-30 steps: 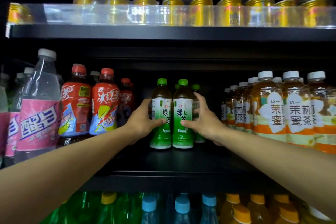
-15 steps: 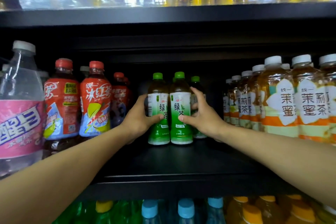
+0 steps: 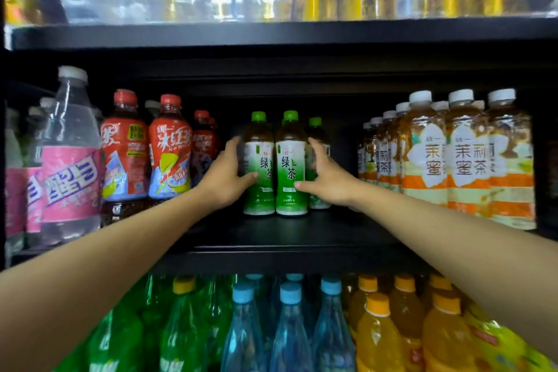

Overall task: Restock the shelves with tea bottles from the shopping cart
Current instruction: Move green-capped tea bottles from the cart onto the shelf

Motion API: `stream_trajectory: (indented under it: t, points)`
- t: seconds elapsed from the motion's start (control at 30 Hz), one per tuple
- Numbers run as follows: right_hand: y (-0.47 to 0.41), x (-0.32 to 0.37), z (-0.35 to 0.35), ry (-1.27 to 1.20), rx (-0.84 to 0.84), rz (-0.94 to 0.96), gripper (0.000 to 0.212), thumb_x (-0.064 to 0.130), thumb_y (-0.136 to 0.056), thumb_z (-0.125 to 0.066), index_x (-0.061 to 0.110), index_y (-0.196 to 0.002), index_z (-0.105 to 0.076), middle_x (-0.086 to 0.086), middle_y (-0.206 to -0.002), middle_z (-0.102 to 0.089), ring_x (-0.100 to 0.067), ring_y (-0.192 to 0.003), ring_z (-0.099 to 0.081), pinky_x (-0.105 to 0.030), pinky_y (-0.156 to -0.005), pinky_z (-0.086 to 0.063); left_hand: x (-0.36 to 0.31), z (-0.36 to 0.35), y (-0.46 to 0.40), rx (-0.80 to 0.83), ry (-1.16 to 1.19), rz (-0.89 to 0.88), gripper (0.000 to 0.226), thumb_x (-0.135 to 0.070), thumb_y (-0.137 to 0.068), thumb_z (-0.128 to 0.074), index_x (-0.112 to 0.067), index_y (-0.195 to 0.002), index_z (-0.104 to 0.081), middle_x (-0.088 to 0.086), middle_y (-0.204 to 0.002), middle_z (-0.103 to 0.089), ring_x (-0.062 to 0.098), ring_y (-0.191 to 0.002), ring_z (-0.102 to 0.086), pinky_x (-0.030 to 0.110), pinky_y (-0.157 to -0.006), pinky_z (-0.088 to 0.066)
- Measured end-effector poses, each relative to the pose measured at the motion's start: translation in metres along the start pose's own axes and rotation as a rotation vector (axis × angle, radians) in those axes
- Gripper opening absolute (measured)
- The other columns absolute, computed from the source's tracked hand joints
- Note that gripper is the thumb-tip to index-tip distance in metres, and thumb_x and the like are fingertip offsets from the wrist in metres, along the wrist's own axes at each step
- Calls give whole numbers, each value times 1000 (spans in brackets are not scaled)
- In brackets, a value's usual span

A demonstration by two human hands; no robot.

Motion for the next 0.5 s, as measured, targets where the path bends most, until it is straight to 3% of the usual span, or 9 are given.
stream_trajectory:
  t: [0.07, 0.23, 0.37, 0.43, 0.5]
  points:
    - [15, 9, 4, 71, 35, 35, 106, 30, -93, -73, 32, -161, 8, -11, -168, -15, -27, -152, -25, -37, -124, -23, -3, 11, 13, 26, -110, 15, 82, -33, -97, -67, -22, -161, -16, 17, -152, -41, 39, -141, -37, 45, -117, -33]
    - [55, 44, -3, 188, 23, 197, 90, 38, -97, -65, 34, -161, -2, -7, -168, -18, -26, -153, -24, -41, -123, -27, -15, 29, 68, 80, -360, -48, 64, -41, -103, -52, -24, -160, -26, 8, -159, -30, 33, -145, -23, 42, -118, -24]
    - [85, 71, -20, 318, 124, 246, 66, 53, -101, -48, 37, -159, -21, 4, -163, -22, -23, -150, -20, -49, -119, -30, -7, 49, 123, 75, -565, -97, 74, -66, -95, -27, -29, -160, -25, 0, -160, -31, 25, -149, -19, 43, -120, -23]
    - [103, 83, -33, 389, 159, 305, 66, 59, -101, -40, 41, -159, -16, 7, -165, -16, -22, -151, -15, -48, -122, -23, 0, 61, 150, 68, -677, -87, 81, -70, -88, -12, -34, -161, -20, -5, -163, -26, 23, -152, -14, 45, -120, -22]
    - [120, 94, -49, 485, 154, 396, 68, 61, -102, -34, 43, -160, -5, 6, -168, -6, -21, -154, -5, -49, -126, -8, 9, 72, 180, 47, -775, -46, 79, -68, -90, -12, -36, -162, -17, -6, -165, -24, 24, -154, -13, 44, -121, -16]
Point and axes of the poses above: each hand's wrist, its own y-axis away from the middle knuckle, its own z-axis out of the back of the hand, x = y × z, the point moved 1 cm from there along -y, towards the middle knuckle
